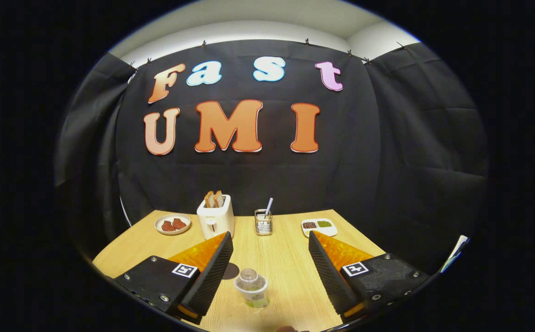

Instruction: Take the bottle from table, then pour the juice into the cup, finally place the bottle on the coaster

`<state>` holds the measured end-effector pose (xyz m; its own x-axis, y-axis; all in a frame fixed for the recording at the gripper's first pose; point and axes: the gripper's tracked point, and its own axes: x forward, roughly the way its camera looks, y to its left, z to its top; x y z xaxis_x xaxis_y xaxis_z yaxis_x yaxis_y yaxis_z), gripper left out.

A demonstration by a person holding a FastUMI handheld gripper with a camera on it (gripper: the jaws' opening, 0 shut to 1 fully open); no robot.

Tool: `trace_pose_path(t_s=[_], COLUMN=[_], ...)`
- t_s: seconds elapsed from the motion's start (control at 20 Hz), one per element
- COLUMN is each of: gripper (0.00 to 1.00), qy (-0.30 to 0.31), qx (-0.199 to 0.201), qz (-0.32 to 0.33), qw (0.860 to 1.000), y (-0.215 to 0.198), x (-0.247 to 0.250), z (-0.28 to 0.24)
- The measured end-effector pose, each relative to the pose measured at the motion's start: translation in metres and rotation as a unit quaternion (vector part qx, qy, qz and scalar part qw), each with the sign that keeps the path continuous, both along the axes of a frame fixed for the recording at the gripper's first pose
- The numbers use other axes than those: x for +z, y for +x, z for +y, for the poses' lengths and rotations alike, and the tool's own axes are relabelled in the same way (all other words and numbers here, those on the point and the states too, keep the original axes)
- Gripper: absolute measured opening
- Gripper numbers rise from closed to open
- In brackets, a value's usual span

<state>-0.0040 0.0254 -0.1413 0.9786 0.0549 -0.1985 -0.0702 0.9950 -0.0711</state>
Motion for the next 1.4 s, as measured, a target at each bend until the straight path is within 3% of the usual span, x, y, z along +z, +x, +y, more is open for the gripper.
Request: trace_pose_path(t_s=[0.8,1.25,1.3,1.4], gripper=[0.98,0.98,0.98,0.88], qy=[-0.027,-0.046,-0.046,-0.039], qx=[0.050,0.048,0.045,0.041], qz=[0.113,0.156,0.161,0.165], qw=[0.992,0.985,0.985,0.985], y=[-0.011,0.002,0.008,0.015], x=[-0.158,-0.208,-0.212,-0.213], z=[0.034,0.030,0.028,0.029])
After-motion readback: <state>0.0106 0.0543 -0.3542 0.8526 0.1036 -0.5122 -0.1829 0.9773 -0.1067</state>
